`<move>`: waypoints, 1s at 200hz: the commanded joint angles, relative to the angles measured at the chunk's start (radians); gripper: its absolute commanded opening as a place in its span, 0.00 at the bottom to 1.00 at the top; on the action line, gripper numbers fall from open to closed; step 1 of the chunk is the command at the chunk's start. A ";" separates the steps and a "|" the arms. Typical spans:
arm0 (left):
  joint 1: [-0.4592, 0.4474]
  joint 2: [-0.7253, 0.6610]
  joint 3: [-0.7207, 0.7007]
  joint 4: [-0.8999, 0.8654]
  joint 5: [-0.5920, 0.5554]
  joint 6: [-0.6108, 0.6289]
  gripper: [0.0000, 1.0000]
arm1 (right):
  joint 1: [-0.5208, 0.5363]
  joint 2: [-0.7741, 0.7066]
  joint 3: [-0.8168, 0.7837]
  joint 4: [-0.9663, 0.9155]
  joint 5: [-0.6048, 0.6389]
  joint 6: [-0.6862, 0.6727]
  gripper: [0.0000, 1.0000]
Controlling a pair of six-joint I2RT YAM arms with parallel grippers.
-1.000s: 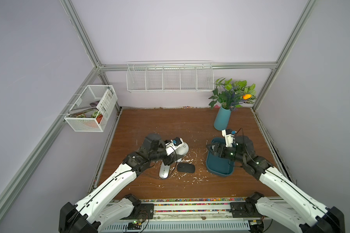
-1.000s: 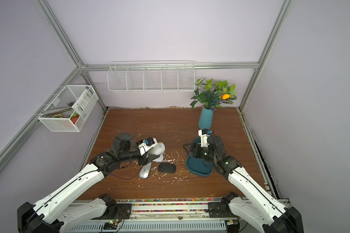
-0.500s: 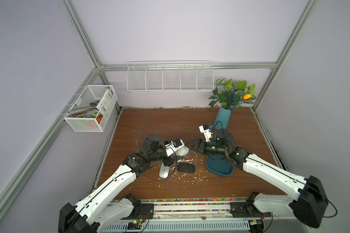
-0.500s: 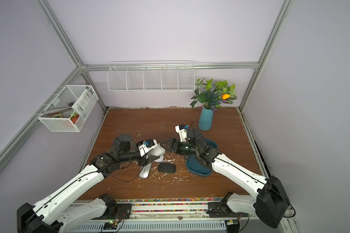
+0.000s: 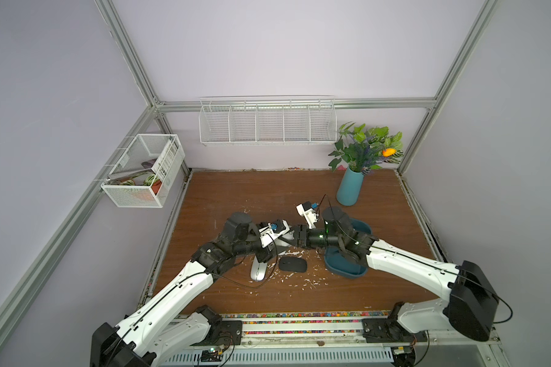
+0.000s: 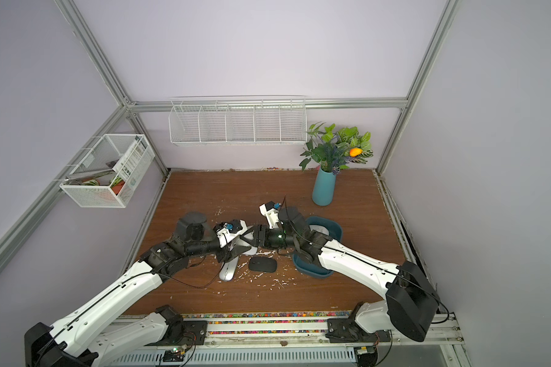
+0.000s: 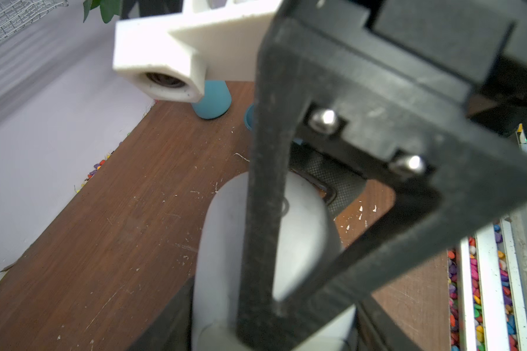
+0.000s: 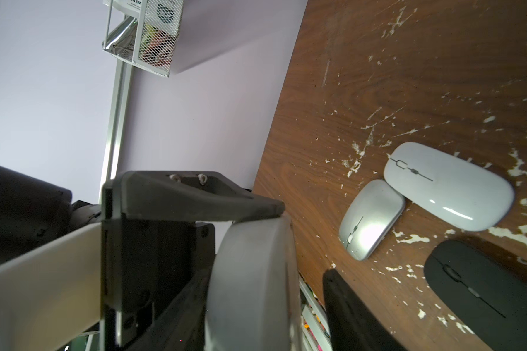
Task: Put the mouse in the storage box
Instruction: Pick up the mouse from the center of the board.
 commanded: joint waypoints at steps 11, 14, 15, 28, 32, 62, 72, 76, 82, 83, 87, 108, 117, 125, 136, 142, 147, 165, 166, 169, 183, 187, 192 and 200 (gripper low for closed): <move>-0.004 -0.019 -0.007 0.029 0.025 0.000 0.42 | 0.013 0.039 0.032 0.061 -0.027 0.009 0.55; -0.004 -0.019 -0.009 0.029 0.026 0.000 0.42 | 0.012 0.042 0.032 0.063 -0.027 0.010 0.54; -0.004 -0.019 -0.009 0.029 0.026 -0.002 0.42 | 0.013 0.042 0.032 0.063 -0.027 0.010 0.54; -0.004 -0.018 -0.009 0.030 0.023 -0.002 0.42 | 0.013 0.051 0.035 0.066 -0.028 0.008 0.50; -0.004 -0.016 -0.009 0.030 0.021 -0.003 0.42 | 0.013 0.052 0.035 0.066 -0.028 0.008 0.48; -0.004 -0.013 -0.010 0.036 0.001 -0.014 0.49 | 0.013 0.050 0.028 0.072 -0.020 0.009 0.36; -0.004 -0.012 -0.013 0.051 -0.023 -0.036 0.61 | 0.013 0.041 0.025 0.071 -0.008 0.004 0.33; -0.004 -0.014 -0.016 0.057 -0.037 -0.043 0.68 | 0.010 0.039 0.025 0.067 -0.003 0.001 0.32; -0.004 -0.014 -0.018 0.065 -0.046 -0.052 0.75 | 0.009 0.036 0.023 0.063 0.003 -0.001 0.31; -0.004 -0.015 -0.019 0.066 -0.048 -0.052 0.77 | 0.009 0.036 0.023 0.062 0.004 -0.002 0.30; -0.004 -0.017 -0.023 0.070 -0.054 -0.054 0.81 | 0.007 0.036 0.022 0.062 0.007 -0.002 0.30; -0.004 -0.037 -0.042 0.097 -0.072 -0.070 1.00 | -0.018 0.036 0.010 0.065 0.008 0.011 0.28; -0.004 -0.047 -0.049 0.102 -0.075 -0.072 1.00 | -0.039 0.034 -0.006 0.083 0.004 0.025 0.28; -0.004 -0.057 -0.055 0.111 -0.081 -0.078 1.00 | -0.068 0.029 -0.025 0.101 0.000 0.037 0.27; -0.004 -0.066 -0.062 0.118 -0.084 -0.083 1.00 | -0.112 0.015 -0.051 0.112 -0.005 0.046 0.27; -0.004 -0.071 -0.063 0.119 -0.083 -0.085 1.00 | -0.142 0.003 -0.069 0.110 -0.007 0.046 0.27; -0.004 -0.074 -0.065 0.121 -0.085 -0.087 1.00 | -0.168 -0.009 -0.084 0.103 -0.005 0.045 0.27; -0.004 -0.070 -0.061 0.118 -0.097 -0.096 1.00 | -0.285 -0.076 -0.160 0.069 -0.007 0.036 0.27; -0.004 -0.070 -0.061 0.116 -0.098 -0.096 1.00 | -0.291 -0.081 -0.165 0.067 -0.008 0.035 0.27; -0.004 -0.069 -0.059 0.115 -0.101 -0.096 1.00 | -0.314 -0.095 -0.178 0.058 -0.011 0.029 0.27; -0.004 -0.065 -0.055 0.112 -0.120 -0.099 1.00 | -0.426 -0.172 -0.234 -0.029 -0.005 -0.020 0.27; -0.004 -0.063 -0.053 0.112 -0.125 -0.099 1.00 | -0.458 -0.196 -0.248 -0.062 0.002 -0.040 0.27; -0.004 -0.061 -0.052 0.110 -0.130 -0.098 1.00 | -0.502 -0.224 -0.263 -0.104 0.011 -0.070 0.27; -0.004 -0.061 -0.050 0.109 -0.135 -0.099 1.00 | -0.566 -0.265 -0.283 -0.176 0.029 -0.126 0.27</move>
